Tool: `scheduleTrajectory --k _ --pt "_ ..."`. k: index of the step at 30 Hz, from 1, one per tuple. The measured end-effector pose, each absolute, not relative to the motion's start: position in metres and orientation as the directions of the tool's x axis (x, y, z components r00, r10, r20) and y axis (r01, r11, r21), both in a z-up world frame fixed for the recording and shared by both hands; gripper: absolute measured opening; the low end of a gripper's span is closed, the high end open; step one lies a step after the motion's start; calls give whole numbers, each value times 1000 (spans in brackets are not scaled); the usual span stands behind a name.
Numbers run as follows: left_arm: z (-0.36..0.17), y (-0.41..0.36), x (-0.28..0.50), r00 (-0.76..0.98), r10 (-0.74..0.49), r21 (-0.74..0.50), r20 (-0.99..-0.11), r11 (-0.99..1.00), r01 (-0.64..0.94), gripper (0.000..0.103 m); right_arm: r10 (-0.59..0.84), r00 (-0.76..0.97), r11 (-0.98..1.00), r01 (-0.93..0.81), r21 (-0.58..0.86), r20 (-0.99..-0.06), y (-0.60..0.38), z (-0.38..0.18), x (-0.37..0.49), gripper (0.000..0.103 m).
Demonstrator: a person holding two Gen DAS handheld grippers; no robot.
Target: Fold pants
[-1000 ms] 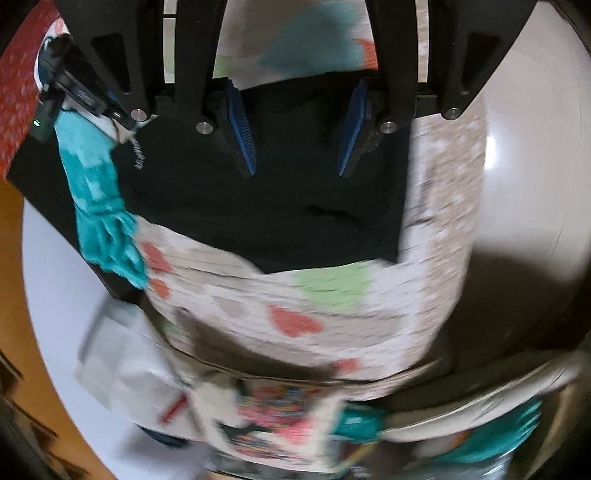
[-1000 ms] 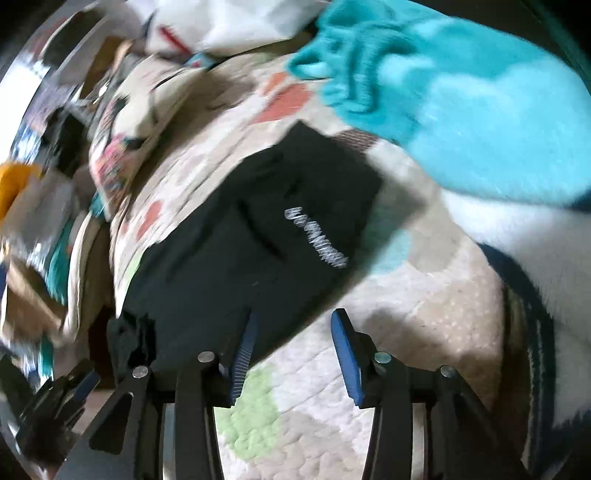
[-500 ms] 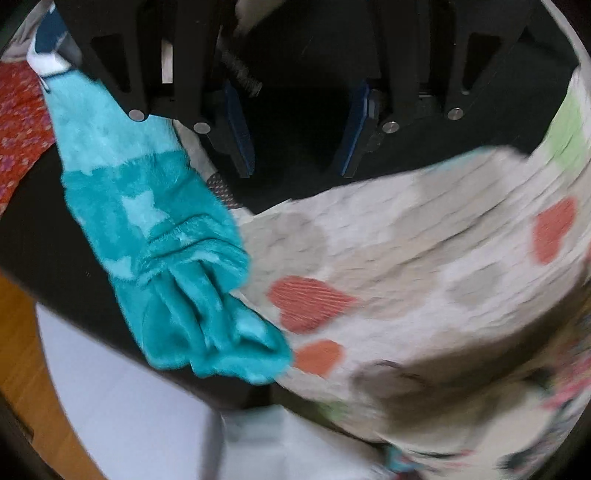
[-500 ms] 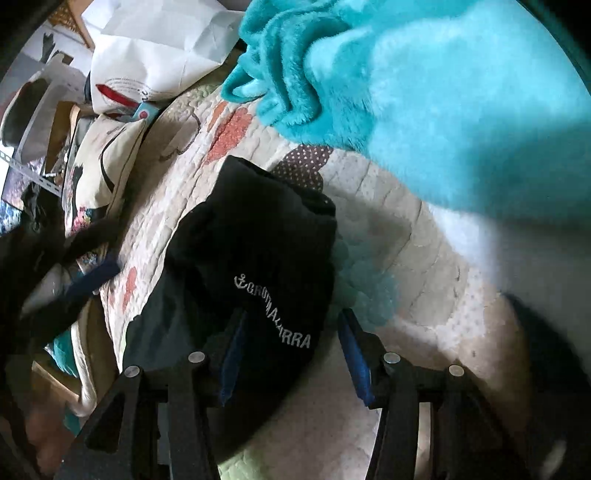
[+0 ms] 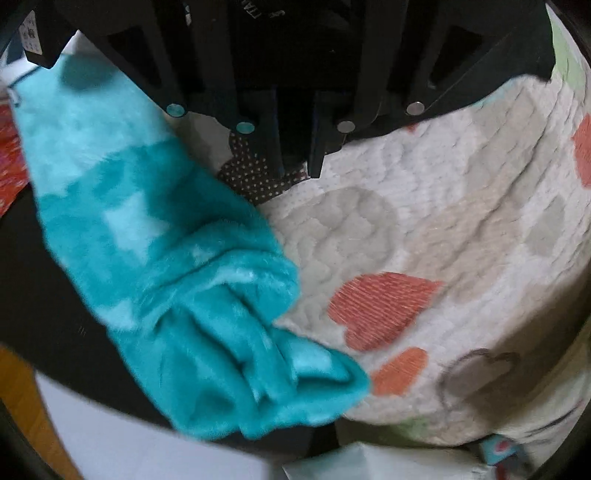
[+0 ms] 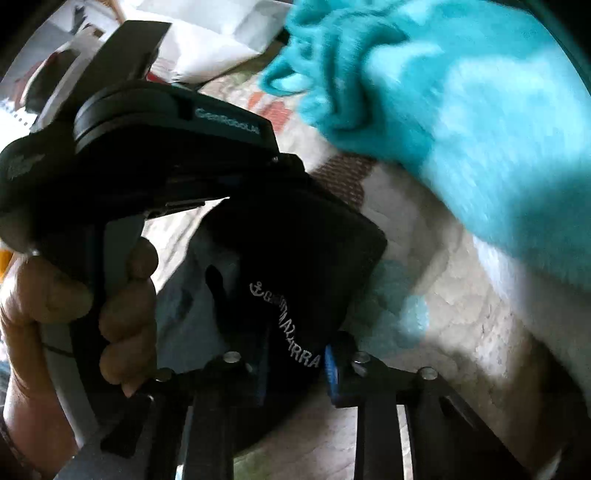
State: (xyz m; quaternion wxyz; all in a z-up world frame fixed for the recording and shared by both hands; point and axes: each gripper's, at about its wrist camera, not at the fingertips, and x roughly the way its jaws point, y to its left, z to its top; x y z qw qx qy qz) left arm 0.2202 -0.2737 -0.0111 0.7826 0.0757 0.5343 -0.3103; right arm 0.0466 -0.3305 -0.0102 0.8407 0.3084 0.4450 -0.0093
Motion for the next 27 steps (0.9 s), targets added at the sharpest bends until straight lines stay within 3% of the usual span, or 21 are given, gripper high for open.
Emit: scheduleTrajectory --k 7,12,23,27 --pt "58 -172 196 341 -526 -352 -779 817 457 12 292 654 913 26 407 -697 -270 47 37 14" --pt "76 -68 176 416 -563 -469 -715 826 313 10 326 629 944 -179 277 -706 -199 68 25 13" --pt "3 111 129 522 -557 -677 -646 733 -57 9 296 536 852 -523 -36 -791 -47 33 1 12" --pt "-31 142 121 525 -528 -696 -668 694 -186 9 260 543 790 -595 -147 -798 -15 16 -20 24"
